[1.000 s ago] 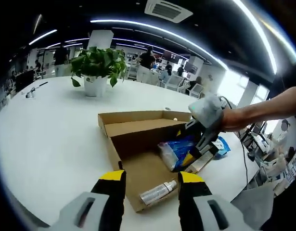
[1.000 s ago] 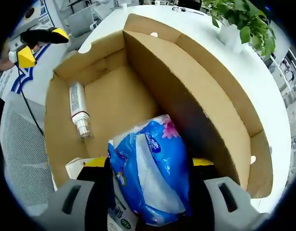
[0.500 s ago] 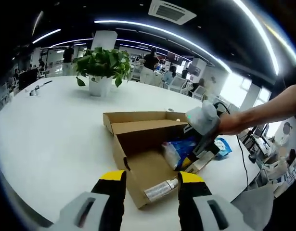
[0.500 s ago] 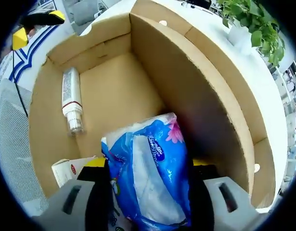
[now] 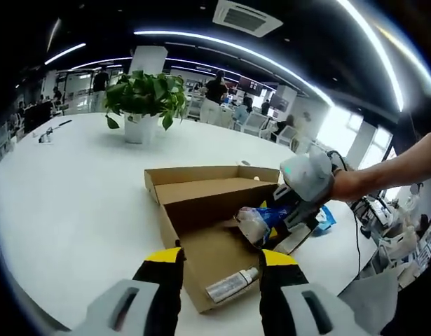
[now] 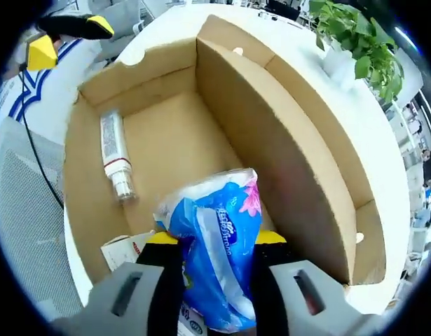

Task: Operate the shoe box by opening the lid, removing the specified soft item, and placing it in the target area until the item is outside and the box remains undamaged.

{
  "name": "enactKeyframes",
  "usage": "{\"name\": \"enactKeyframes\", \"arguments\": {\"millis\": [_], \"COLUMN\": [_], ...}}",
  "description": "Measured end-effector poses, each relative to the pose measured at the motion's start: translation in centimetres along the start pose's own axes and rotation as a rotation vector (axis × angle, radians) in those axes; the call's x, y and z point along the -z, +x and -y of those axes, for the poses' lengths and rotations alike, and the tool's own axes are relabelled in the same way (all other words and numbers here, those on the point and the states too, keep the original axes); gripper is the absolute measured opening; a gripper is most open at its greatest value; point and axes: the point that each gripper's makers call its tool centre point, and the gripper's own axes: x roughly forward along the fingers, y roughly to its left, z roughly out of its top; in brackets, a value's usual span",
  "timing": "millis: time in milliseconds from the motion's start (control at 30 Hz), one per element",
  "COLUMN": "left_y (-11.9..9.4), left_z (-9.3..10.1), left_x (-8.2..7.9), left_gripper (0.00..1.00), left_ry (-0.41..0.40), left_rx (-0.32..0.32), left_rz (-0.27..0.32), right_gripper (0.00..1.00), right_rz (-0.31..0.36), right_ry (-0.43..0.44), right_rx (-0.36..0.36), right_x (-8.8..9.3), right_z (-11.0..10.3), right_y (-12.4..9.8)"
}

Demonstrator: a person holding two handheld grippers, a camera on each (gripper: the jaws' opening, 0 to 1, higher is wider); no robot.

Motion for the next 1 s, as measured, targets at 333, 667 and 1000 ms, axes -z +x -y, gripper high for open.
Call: {"name": "enactKeyframes", "arguments": {"millis": [333, 667, 1000], "left_y": [0.3, 1.4, 2.2], "left_z": [0.9, 1.7, 2.7], "left_x": [-0.8, -1.7, -2.4], "left_gripper": [0.43, 0.43, 0.44], "left_ry": [0.013, 0.033, 0.071], "left_rx": [0.028, 0.066, 0.108], "left_rz": [0.004, 0.003, -0.009], "right_gripper": [0.30, 0.30, 0.30], "right_rz": [0.046, 0.094, 0.150], "right_ry": [-0.002, -0.007, -0.003], "right_rx": [0.035, 0.068, 0.137], "right_x": [-1.2, -2.2, -3.1], "right_z": [0.0, -0.1, 0.7], "right_y": [-2.1, -4.5, -8.1]}}
